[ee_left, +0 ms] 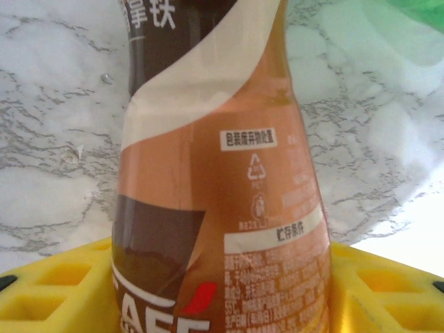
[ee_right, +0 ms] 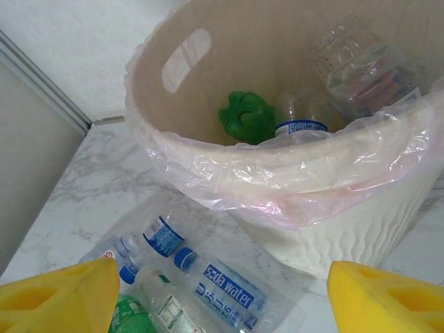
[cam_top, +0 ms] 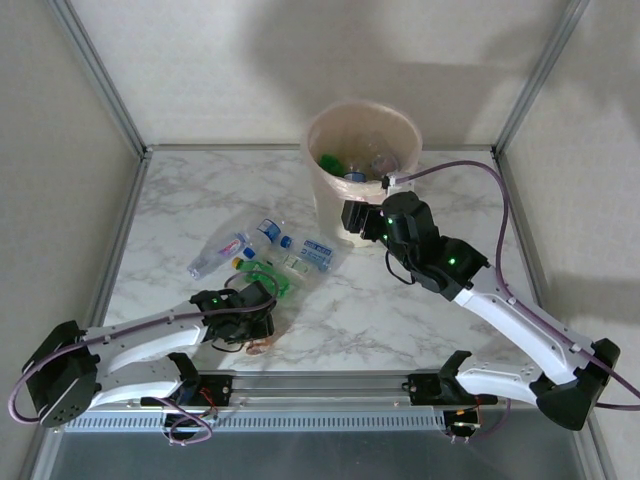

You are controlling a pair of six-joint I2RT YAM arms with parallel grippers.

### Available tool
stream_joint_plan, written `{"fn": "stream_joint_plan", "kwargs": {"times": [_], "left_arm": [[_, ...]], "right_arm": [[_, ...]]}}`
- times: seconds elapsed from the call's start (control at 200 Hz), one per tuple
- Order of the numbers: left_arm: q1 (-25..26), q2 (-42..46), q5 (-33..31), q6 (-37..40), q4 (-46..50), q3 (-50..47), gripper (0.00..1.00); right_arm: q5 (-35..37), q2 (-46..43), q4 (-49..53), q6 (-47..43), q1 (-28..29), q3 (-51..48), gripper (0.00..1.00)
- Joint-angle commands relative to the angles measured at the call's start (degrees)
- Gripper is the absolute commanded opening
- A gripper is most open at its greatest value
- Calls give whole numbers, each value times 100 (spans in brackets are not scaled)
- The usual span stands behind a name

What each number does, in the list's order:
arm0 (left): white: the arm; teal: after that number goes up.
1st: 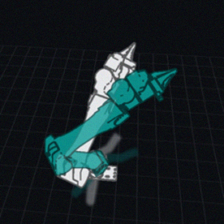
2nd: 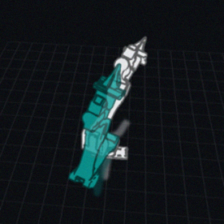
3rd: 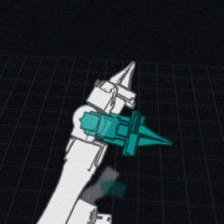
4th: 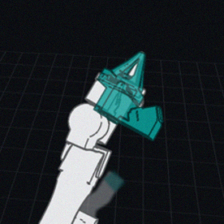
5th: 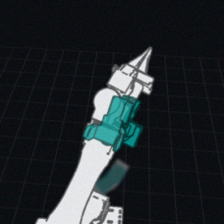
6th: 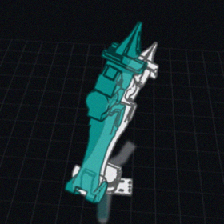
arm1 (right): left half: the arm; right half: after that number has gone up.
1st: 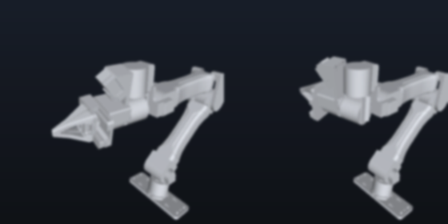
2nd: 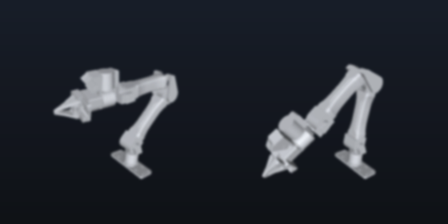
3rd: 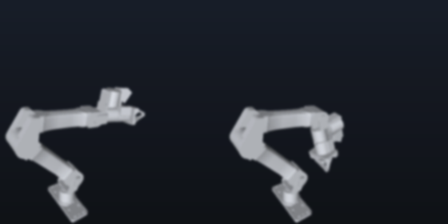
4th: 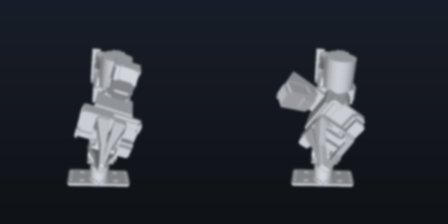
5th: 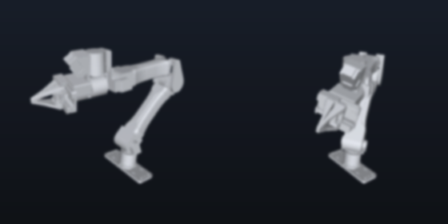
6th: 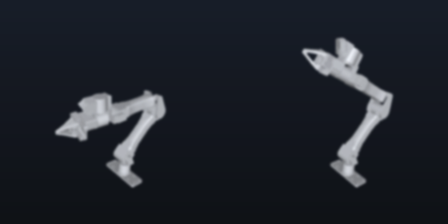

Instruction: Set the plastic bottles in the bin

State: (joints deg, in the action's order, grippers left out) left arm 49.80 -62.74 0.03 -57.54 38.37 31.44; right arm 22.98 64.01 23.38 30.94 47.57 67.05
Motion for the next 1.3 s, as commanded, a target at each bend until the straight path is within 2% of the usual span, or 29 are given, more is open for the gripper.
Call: {"fn": "stream_joint_plan", "kwargs": {"times": [0.0, 0.33, 0.566, 0.696, 0.886, 1.097, 1.292], "left_arm": [[49, 157, -137, -196, 299, 315, 54], [48, 154, -359, -92, 936, 1493, 51], [40, -358, -787, 409, 1138, 3038, 51], [-84, -936, -1075, 925, 1167, 4296, 51], [-393, -1855, -1173, 1616, 932, 6265, 52], [-598, -3315, -944, 2246, 790, 8631, 52], [-936, -4414, -408, 2123, 269, 10004, 53]], "right_arm": [[224, -96, -24, 44, 43, 23, 79], [327, -369, -53, 92, 50, -51, 78], [434, -606, -32, 90, 36, -139, 78], [637, -849, 83, 121, 38, -186, 78], [701, -1321, 285, 107, 33, -246, 78], [1029, -1819, 601, 227, 40, -275, 78], [1078, -1953, 737, 386, 32, -271, 77]]}}
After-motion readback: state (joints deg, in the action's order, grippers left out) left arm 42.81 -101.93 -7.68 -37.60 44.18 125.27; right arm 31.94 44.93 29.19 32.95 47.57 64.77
